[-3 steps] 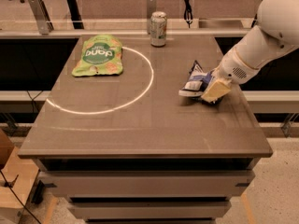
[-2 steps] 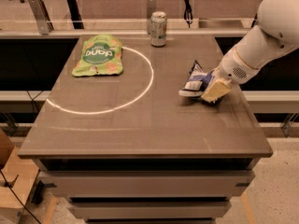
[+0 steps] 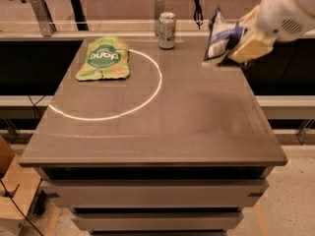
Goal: Pick blue chip bag
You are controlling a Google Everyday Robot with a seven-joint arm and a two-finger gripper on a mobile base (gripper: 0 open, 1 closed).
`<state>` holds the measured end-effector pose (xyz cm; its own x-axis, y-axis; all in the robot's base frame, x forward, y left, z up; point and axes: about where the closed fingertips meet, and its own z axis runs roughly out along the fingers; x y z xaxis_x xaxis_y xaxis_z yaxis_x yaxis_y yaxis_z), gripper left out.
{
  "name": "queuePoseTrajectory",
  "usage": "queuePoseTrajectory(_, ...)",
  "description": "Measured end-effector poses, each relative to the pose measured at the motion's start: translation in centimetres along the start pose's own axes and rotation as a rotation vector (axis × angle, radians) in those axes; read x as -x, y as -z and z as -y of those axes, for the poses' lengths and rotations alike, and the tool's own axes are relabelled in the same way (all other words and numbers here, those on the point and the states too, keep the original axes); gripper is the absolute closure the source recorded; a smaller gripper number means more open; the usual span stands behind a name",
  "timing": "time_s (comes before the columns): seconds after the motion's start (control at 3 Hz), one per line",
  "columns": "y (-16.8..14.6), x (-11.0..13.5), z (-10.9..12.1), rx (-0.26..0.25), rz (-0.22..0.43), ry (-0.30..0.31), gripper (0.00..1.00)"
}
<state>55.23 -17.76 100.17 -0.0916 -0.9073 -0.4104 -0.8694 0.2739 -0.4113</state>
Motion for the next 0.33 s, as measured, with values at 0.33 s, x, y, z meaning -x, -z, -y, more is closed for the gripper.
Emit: queuePoseTrajectory(0.33,1.57,0.80,0.22,-0.028,0.009,0.013,1.00)
